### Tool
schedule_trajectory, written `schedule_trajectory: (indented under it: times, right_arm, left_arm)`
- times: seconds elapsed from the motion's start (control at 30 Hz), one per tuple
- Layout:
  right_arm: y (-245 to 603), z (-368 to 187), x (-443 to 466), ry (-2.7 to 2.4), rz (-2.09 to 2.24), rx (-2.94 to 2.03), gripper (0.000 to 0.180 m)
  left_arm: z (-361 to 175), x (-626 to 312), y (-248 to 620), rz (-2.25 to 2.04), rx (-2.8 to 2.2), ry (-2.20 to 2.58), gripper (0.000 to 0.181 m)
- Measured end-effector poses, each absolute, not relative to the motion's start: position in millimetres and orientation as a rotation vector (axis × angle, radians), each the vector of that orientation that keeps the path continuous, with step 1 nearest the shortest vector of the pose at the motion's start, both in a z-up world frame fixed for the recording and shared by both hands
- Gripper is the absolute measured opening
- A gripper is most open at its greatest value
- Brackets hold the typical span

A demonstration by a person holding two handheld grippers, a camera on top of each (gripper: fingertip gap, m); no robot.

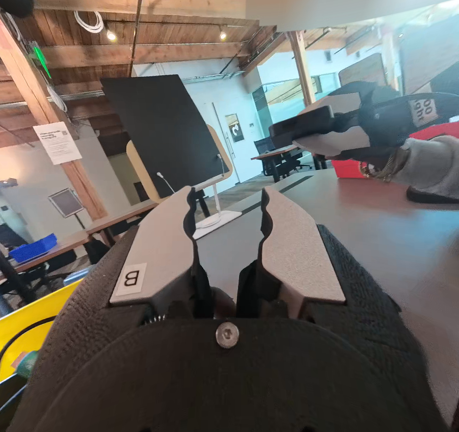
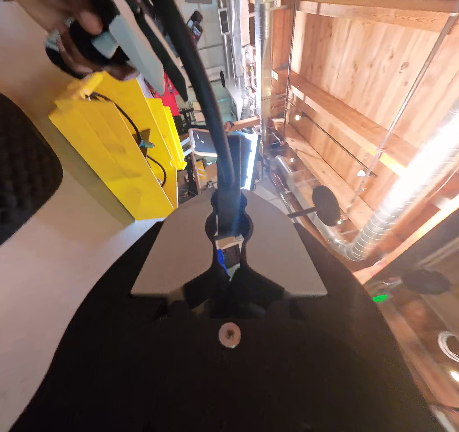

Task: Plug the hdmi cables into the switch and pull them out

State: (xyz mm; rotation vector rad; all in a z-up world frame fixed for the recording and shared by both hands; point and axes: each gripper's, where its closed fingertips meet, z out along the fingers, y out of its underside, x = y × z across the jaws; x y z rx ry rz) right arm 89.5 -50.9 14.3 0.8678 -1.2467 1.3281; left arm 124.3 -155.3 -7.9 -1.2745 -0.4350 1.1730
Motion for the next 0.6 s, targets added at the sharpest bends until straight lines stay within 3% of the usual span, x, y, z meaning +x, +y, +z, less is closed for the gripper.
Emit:
schedule_trajectory:
  times: [0.37,0.6]
  right_arm:
    - [-3,3,62,-1.311,1.252,0.783,0.014]
    - [35,-44,31,-1.478,1.112,0.777,0.014]
  left_arm:
    - [-12,125,-132,1.204,-1.364,-0.381,0.049]
    - [-13,125,-138,1.206,-1.378,-0.413,0.048]
